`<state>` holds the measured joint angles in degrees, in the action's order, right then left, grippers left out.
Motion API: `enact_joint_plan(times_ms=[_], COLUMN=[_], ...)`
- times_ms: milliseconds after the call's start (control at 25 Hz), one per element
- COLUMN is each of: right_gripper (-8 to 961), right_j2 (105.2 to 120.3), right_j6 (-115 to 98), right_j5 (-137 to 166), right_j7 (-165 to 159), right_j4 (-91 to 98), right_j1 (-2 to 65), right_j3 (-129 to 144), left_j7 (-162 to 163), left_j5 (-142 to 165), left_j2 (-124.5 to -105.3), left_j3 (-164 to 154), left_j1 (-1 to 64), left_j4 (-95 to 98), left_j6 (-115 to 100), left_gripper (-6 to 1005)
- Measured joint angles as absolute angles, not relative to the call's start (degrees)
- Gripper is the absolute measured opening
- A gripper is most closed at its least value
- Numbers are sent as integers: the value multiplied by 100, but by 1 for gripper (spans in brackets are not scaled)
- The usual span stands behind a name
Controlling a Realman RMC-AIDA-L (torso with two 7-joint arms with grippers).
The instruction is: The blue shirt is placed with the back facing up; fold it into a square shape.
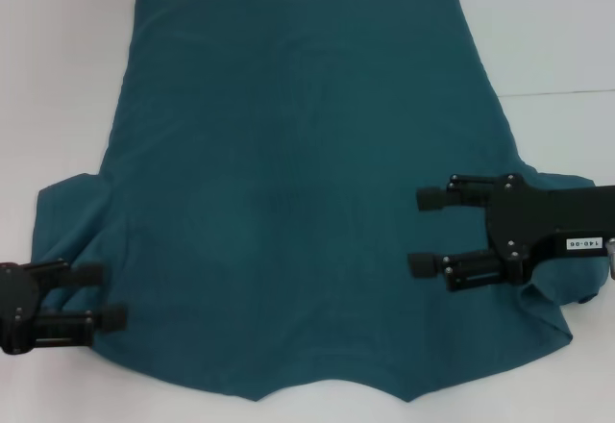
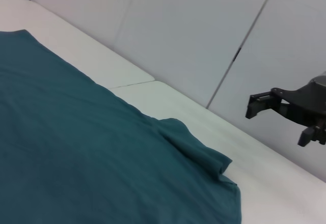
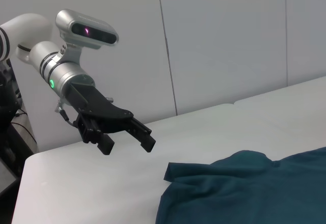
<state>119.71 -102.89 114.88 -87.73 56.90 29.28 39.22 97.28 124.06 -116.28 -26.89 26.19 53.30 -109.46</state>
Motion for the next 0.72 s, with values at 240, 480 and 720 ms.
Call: enact_joint_plan(times_ms=[240,480,720], right_gripper=[939,939,939], right_j2=[11971,11965,11968], right_j6=[-10274,-10258,-10242], right_j5=[11486,11509,11514], right_j7=[-8772,-8850,-8962], right_j4=[5679,5676,5694], right_j1=[2885,2881,2916], right_j3=[3920,3908,3898], left_j7=[9730,9887,10063], left_j5=[12469,12936,13093], left_j2=[-11644,-11754,-11870], left_j3=[-2681,-2634,-2650], left_j1=[2523,2238,2056], left_j4=[5408,5926,6093], left_j6=[-10675,-10196,-9582], left_gripper=[919,919,920])
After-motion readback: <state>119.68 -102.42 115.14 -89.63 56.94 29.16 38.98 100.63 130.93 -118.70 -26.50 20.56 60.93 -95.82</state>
